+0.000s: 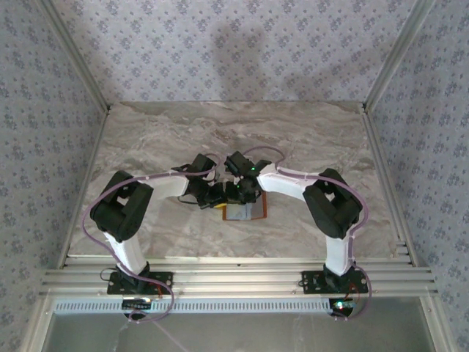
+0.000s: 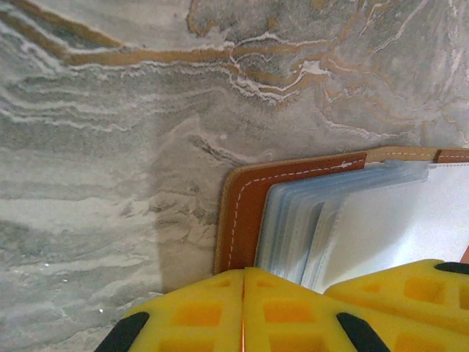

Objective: Take the credit cards out of the card holder

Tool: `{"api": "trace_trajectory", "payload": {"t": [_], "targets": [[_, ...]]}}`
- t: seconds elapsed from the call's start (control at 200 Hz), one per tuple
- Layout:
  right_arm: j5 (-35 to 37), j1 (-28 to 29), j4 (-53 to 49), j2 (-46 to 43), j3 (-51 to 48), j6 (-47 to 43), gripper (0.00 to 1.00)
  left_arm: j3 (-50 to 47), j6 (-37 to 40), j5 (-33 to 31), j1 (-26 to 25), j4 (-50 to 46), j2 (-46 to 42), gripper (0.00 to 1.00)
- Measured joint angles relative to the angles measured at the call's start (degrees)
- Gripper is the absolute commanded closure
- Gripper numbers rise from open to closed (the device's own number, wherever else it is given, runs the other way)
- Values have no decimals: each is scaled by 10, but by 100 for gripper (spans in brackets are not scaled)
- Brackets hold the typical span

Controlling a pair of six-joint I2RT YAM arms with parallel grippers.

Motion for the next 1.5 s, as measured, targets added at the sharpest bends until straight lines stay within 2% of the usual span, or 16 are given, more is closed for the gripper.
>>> {"api": "trace_trajectory", "payload": {"t": [0.135, 0.55, 0.75, 1.234, 1.499], "targets": [[5, 0, -4, 0, -1, 0, 86, 0, 0, 0, 0, 0, 0, 91], [37, 0, -29, -1, -2, -11, 69, 0, 2, 0, 0, -1, 0, 92], [77, 8, -67, -6, 8, -23, 62, 1, 2, 0, 0, -2, 0, 91], [171, 19, -174, -7, 29, -33, 56, 1, 2, 0, 0, -2, 0, 91], [191, 13, -198, -23, 29, -38, 56, 1, 2, 0, 0, -4, 0, 91]]}}
